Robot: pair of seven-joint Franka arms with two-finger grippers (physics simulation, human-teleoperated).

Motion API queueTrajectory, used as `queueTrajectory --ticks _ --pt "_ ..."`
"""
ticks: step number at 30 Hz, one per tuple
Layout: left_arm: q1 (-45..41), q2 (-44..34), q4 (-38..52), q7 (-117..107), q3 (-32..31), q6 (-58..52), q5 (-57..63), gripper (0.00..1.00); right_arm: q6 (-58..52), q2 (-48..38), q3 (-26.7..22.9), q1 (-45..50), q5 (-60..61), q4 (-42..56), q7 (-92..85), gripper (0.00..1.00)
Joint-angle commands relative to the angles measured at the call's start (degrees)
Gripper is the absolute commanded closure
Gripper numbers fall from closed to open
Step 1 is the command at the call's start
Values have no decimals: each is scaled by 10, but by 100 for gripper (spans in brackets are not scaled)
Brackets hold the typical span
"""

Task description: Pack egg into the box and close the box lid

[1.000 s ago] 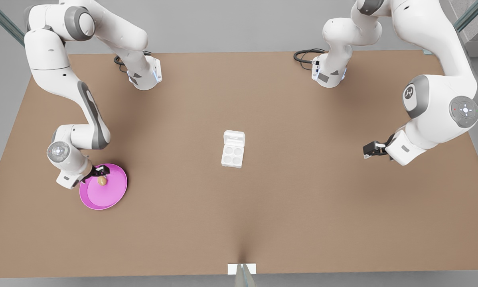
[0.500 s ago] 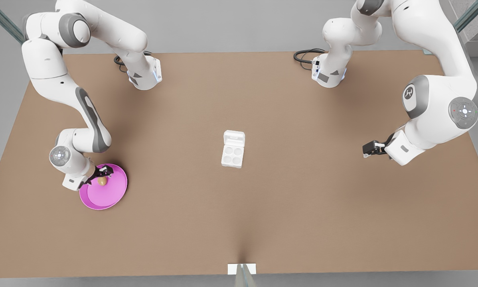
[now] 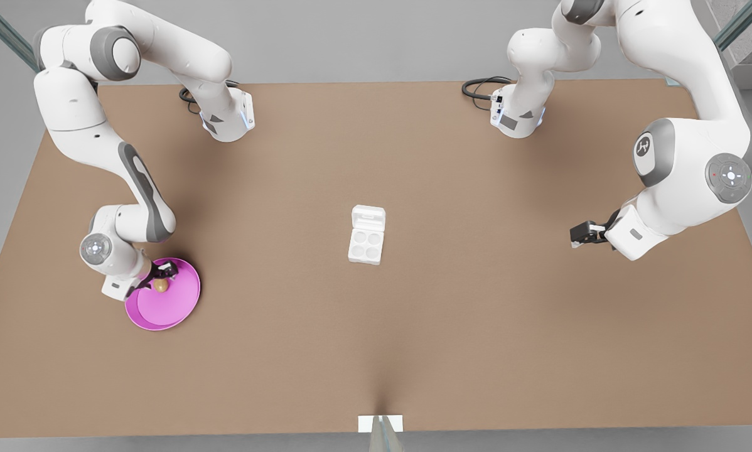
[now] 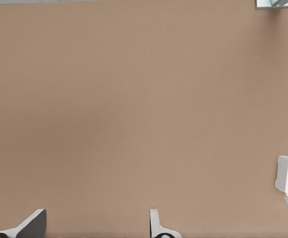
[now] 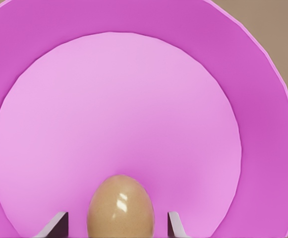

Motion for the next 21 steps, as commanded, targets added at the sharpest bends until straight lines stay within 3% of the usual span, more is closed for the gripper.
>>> queueTrajectory --ticks 1,17,21 --pt "0 0 0 0 0 0 0 0 0 0 0 0 0 1 0 37" --pt "-4 5 1 -1 4 -9 0 0 0 10 0 -5 -1 11 -6 39" --pt "-5 5 1 0 4 -9 0 0 0 10 0 -5 -1 11 -6 45"
